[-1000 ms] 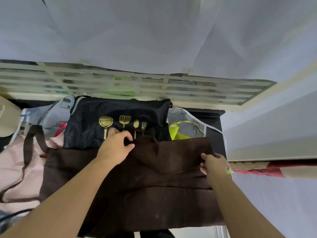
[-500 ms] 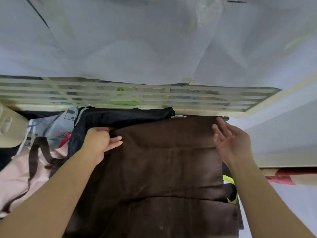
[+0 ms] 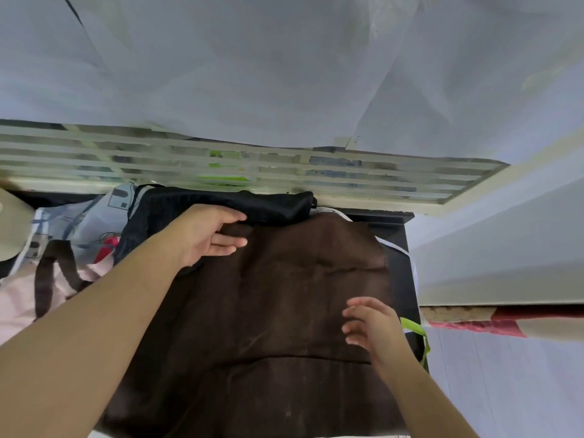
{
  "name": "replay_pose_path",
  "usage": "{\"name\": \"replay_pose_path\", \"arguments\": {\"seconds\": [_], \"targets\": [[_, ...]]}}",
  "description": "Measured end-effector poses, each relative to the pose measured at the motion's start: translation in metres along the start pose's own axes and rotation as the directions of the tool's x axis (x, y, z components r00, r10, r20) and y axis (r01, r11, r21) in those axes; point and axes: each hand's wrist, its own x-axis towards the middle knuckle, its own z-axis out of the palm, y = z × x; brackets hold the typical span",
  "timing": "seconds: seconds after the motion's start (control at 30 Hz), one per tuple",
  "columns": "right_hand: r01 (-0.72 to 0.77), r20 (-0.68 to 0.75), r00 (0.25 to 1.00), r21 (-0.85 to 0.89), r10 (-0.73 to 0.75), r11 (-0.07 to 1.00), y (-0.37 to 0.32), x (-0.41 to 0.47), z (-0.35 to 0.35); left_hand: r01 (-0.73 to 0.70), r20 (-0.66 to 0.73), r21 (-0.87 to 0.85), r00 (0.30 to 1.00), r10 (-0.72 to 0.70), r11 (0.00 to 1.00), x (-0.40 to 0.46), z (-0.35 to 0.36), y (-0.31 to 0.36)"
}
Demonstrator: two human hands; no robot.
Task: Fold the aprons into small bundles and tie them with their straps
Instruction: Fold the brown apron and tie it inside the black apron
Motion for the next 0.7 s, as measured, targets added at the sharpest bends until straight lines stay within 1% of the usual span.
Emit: {"name": "replay_pose_path", "arguments": {"seconds": [0.03,0.1,0.17,0.23,0.3,0.37,0.4,0.43,0.47,0.5,0.53,0.57,0.6,0.63,0.67,0.7], "targets": [[0.002,0.002,1.0,-0.005,-0.002,1.0,0.004,-0.001,-0.001,-0.077,-0.011,-0.011,0.997,0.077,0.997,-0.003,0.0,0.001],[0.014,0.003,1.0,-0.019,-0.014,1.0,0.012,-0.002,-0.003,-0.243,-0.035,-0.072,0.97,0.241,0.967,-0.011,-0.002,0.002],[0.027,-0.004,1.0,-0.066,-0.027,0.997,0.018,-0.002,-0.005,-0.338,-0.004,-0.244,0.938,0.348,0.909,-0.02,-0.007,0.0],[0.032,-0.008,0.999,-0.122,-0.033,0.992,0.024,-0.001,-0.007,-0.358,0.036,-0.371,0.917,0.398,0.857,-0.028,-0.013,-0.002],[0.035,0.006,0.999,-0.178,-0.035,0.983,0.035,0.002,-0.008,-0.354,0.039,-0.399,0.915,0.402,0.846,-0.029,-0.019,-0.004],[0.094,0.016,0.996,-0.285,-0.093,0.954,0.047,0.003,-0.009,-0.386,-0.031,-0.372,0.914,0.405,0.844,-0.031,-0.02,-0.006],[0.155,0.033,0.987,-0.391,-0.155,0.907,0.052,0.003,-0.011,-0.422,-0.106,-0.31,0.906,0.41,0.852,-0.031,-0.018,-0.01],[0.229,0.077,0.972,-0.52,-0.222,0.823,0.055,0.001,-0.014,-0.46,-0.198,-0.202,0.884,0.424,0.865,-0.034,-0.013,-0.014],[0.307,0.144,0.949,-0.639,-0.282,0.706,0.056,-0.002,-0.017,-0.476,-0.28,-0.067,0.852,0.442,0.877,-0.036,-0.006,-0.022],[0.369,0.213,0.922,-0.735,-0.323,0.569,0.058,-0.005,-0.021,-0.465,-0.309,0.065,0.832,0.461,0.883,-0.04,0.003,-0.032],[0.4,0.268,0.902,-0.815,-0.338,0.419,0.06,-0.008,-0.024,-0.437,-0.279,0.168,0.839,0.468,0.884,-0.046,0.013,-0.047],[0.389,0.295,0.894,-0.884,-0.337,0.259,0.061,-0.011,-0.025,-0.396,-0.193,0.263,0.872,0.45,0.88,-0.052,0.024,-0.064],[0.347,0.298,0.893,-0.933,-0.336,0.095,0.063,-0.014,-0.024,-0.338,-0.095,0.391,0.91,0.403,0.856,-0.058,0.034,-0.083],[0.291,0.288,0.899,-0.956,-0.33,-0.043,0.067,-0.016,-0.023,-0.266,0.008,0.537,0.95,0.311,0.801,-0.065,0.043,-0.102],[0.248,0.275,0.905,-0.961,-0.326,-0.123,0.07,-0.016,-0.022,-0.192,0.075,0.684,0.978,0.194,0.704,-0.071,0.05,-0.121],[0.228,0.268,0.906,-0.961,-0.326,-0.157,0.074,-0.017,-0.02,-0.131,0.094,0.812,0.991,0.095,0.569,-0.076,0.056,-0.141]]}}
